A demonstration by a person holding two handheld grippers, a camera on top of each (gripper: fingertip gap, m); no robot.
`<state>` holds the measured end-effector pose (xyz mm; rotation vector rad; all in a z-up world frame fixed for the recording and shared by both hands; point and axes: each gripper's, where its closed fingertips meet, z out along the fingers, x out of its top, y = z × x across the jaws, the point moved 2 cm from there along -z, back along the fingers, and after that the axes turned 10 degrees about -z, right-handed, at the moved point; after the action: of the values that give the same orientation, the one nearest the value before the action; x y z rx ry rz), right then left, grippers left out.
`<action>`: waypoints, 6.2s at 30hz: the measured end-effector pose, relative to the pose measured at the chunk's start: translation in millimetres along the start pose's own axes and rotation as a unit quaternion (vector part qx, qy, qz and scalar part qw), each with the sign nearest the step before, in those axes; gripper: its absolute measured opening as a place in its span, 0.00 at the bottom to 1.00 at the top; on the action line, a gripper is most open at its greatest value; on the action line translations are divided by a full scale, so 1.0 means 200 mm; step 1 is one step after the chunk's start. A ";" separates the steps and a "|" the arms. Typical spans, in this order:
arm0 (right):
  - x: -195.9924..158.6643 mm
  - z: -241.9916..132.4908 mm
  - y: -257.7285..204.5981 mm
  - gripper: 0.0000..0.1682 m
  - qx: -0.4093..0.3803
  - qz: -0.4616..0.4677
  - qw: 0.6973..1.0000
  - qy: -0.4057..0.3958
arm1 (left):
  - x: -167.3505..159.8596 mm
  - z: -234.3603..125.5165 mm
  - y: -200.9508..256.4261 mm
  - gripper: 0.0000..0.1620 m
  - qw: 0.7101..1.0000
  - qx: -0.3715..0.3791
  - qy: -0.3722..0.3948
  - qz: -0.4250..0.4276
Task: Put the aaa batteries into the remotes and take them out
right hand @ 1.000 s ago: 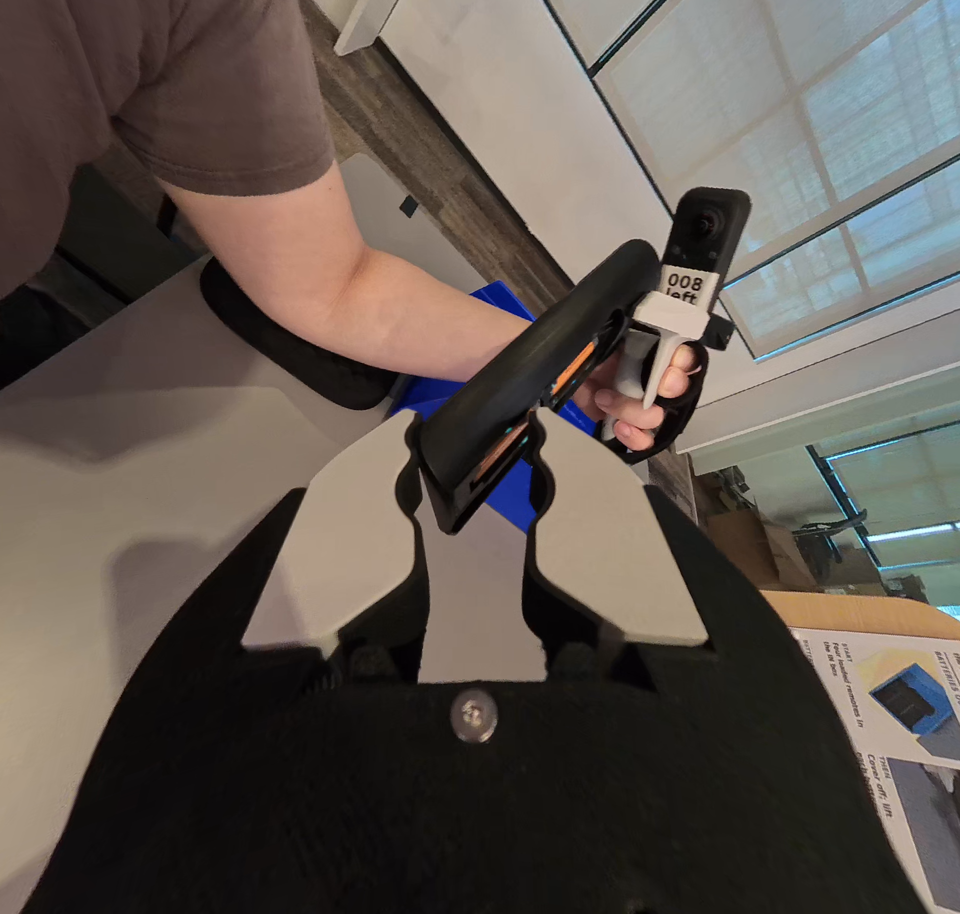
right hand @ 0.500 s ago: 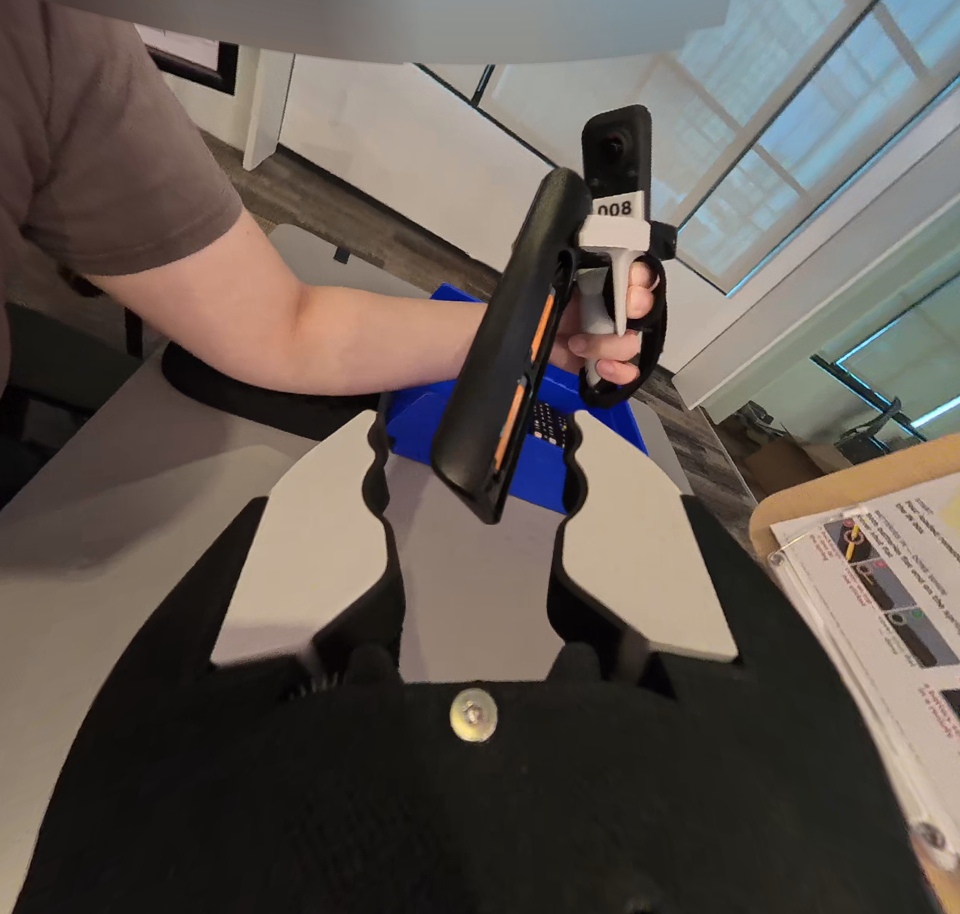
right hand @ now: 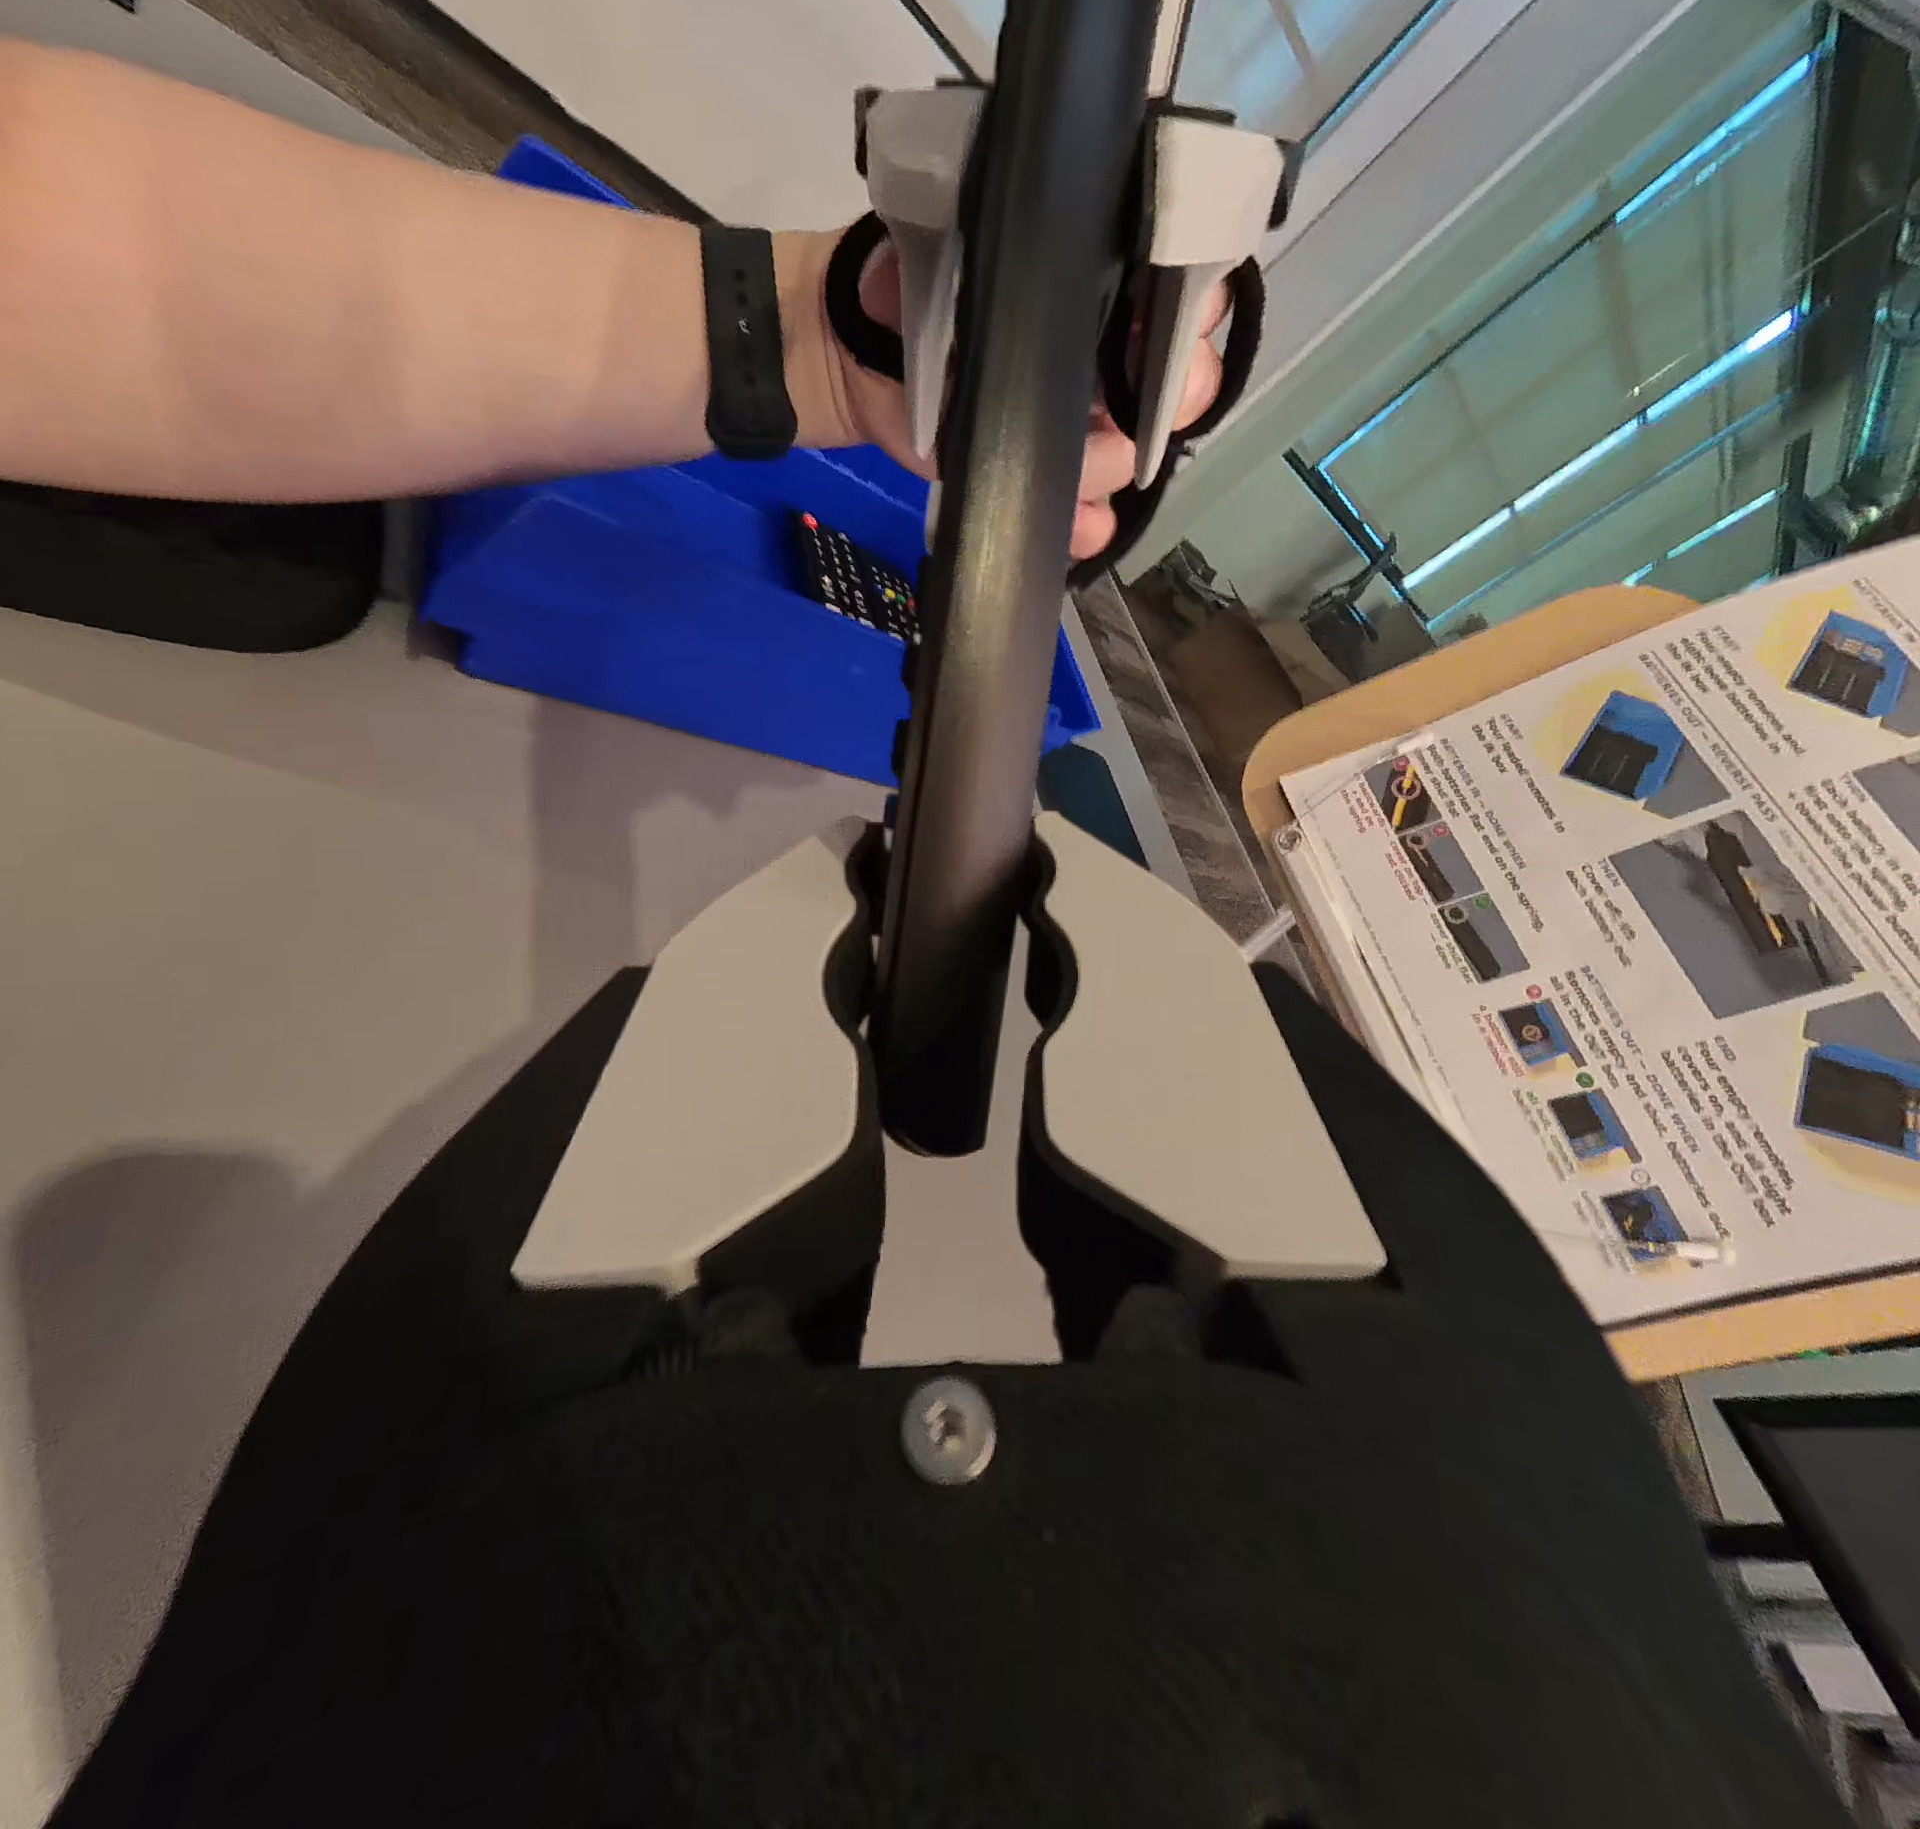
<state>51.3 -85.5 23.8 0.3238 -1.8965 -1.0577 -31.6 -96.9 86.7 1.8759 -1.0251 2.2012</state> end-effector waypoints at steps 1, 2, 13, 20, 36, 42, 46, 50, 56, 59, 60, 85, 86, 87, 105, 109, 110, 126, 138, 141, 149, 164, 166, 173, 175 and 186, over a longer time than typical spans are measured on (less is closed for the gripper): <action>-0.03 0.00 0.01 0.14 -0.001 0.009 1.000 -0.013 | -0.02 0.00 -0.02 0.15 1.000 0.014 -0.014 -0.008; -0.06 -0.01 0.03 0.14 -0.001 0.020 0.999 -0.026 | -0.05 -0.01 -0.06 0.15 0.998 0.037 -0.037 -0.017; -0.23 -0.18 0.15 0.13 0.040 -0.007 0.992 -0.123 | -0.27 0.10 -0.21 0.19 0.976 0.129 -0.168 -0.046; -0.28 -0.25 0.17 0.13 0.042 -0.038 0.986 -0.155 | -0.33 0.23 -0.24 0.18 0.968 0.136 -0.206 -0.035; -0.29 -0.34 0.19 0.13 0.029 -0.078 0.982 -0.170 | -0.33 0.30 -0.26 0.17 0.958 0.155 -0.243 -0.001; -0.29 -0.34 0.19 0.14 0.040 -0.059 0.983 -0.168 | -0.32 0.30 -0.27 0.18 0.962 0.160 -0.222 -0.022; -0.29 -0.35 0.19 0.14 0.046 -0.050 0.984 -0.165 | -0.32 0.31 -0.26 0.18 0.961 0.160 -0.225 -0.013; -0.28 -0.35 0.19 0.14 0.049 -0.046 0.984 -0.165 | -0.32 0.32 -0.27 0.17 0.961 0.162 -0.226 -0.014; -0.27 -0.37 0.23 0.15 0.032 -0.054 0.986 -0.153 | -0.28 0.34 -0.27 0.15 0.953 0.174 -0.246 -0.008; -0.25 -0.38 0.27 0.19 0.011 -0.058 0.988 -0.142 | -0.27 0.34 -0.28 0.15 0.958 0.175 -0.227 -0.018; -0.25 -0.38 0.28 0.22 0.002 -0.057 0.988 -0.142 | -0.27 0.33 -0.28 0.15 0.959 0.176 -0.221 -0.020; -1.16 -0.49 -0.31 0.21 -0.030 0.467 0.777 -0.421 | -0.05 0.06 -0.30 0.15 0.955 0.245 -0.169 0.020; -1.18 -0.50 -0.33 0.21 -0.026 0.471 0.771 -0.429 | -0.05 0.07 -0.29 0.15 0.956 0.240 -0.169 0.022; -1.19 -0.50 -0.35 0.20 -0.026 0.473 0.768 -0.430 | -0.05 0.07 -0.29 0.15 0.956 0.237 -0.170 0.022; -1.15 -0.58 -0.27 0.12 0.018 0.471 0.784 -0.404 | -0.22 0.12 -0.21 0.15 0.973 0.151 -0.175 -0.002; -1.00 -0.60 -0.16 0.12 0.045 0.500 0.798 -0.335 | -0.23 0.13 -0.19 0.15 0.976 0.134 -0.169 0.004; -0.95 -0.60 -0.12 0.12 0.053 0.507 0.801 -0.314 | -0.24 0.13 -0.19 0.15 0.977 0.129 -0.170 0.006; -0.29 -0.75 0.31 0.12 0.352 0.476 0.798 -0.113 | -0.17 0.20 -0.14 0.15 0.980 0.103 -0.158 0.059; -0.14 -0.79 0.34 0.12 0.493 0.414 0.757 -0.112 | -0.07 0.30 -0.10 0.15 0.968 0.105 -0.179 0.141; -0.15 -0.81 0.37 0.12 0.483 0.405 0.766 -0.127 | -0.06 0.30 -0.10 0.15 0.966 0.108 -0.182 0.149; -0.16 -0.79 0.37 0.12 0.479 0.401 0.766 -0.150 | -0.08 0.27 -0.13 0.15 0.965 0.124 -0.179 0.145; -0.17 -0.78 0.39 0.12 0.474 0.406 0.765 -0.158 | -0.08 0.24 -0.16 0.15 0.963 0.144 -0.173 0.148; -0.17 -0.77 0.40 0.12 0.477 0.405 0.764 -0.157 | -0.08 0.23 -0.17 0.15 0.962 0.150 -0.172 0.149; -0.15 -0.78 0.40 0.12 0.479 0.394 0.768 -0.159 | -0.10 0.28 -0.16 0.15 0.961 0.139 -0.181 0.154; -0.15 -0.79 0.40 0.12 0.480 0.390 0.768 -0.166 | -0.10 0.29 -0.16 0.15 0.960 0.137 -0.184 0.159; -0.09 -0.75 0.40 0.12 0.482 0.342 0.787 -0.176 | -0.06 0.33 -0.13 0.15 0.955 0.128 -0.191 0.185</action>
<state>198.9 -107.9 109.0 -0.0423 -2.4794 0.4382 39.9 -108.1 89.2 2.4797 -1.2970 2.3070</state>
